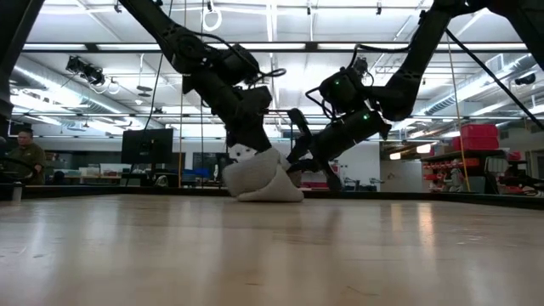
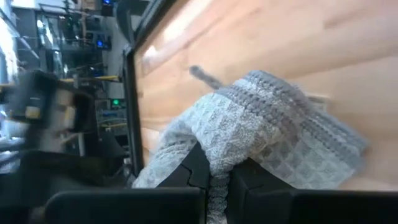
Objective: Fold microfiber towels
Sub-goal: Fold the gray microfiber cloth
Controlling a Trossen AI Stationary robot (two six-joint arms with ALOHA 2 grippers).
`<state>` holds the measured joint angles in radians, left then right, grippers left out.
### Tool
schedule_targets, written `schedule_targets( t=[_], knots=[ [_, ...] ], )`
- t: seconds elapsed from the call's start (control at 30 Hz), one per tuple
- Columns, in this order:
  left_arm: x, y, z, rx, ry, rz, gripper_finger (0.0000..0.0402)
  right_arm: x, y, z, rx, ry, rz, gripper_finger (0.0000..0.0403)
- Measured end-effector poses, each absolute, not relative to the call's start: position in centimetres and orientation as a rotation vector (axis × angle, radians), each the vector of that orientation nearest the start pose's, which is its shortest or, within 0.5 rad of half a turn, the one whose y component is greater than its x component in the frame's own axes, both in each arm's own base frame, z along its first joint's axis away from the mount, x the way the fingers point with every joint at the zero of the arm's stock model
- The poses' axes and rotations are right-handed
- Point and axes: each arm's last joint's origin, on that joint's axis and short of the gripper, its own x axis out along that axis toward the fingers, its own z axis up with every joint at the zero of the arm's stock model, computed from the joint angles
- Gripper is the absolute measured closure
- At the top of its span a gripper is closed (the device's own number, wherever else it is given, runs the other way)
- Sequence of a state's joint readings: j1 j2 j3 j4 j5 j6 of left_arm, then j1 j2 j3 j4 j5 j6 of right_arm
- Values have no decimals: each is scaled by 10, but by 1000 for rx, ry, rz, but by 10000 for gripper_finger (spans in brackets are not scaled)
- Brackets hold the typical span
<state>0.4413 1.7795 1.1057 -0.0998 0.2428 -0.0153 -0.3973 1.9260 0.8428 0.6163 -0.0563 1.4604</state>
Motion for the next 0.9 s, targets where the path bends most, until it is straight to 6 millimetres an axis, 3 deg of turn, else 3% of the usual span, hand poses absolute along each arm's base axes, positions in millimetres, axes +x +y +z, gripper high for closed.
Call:
schedule_targets(
  t=[0.33,0.67,0.9],
  knots=[
    [341,147,203,-230,682,237,401,342,-128,118,1473,190,-577,384],
    [339,146,205,-222,691,253,401,340,-120,136,1402,190,-585,384],
    [318,139,236,-278,686,251,401,331,-117,144,1343,290,-617,384]
  ],
)
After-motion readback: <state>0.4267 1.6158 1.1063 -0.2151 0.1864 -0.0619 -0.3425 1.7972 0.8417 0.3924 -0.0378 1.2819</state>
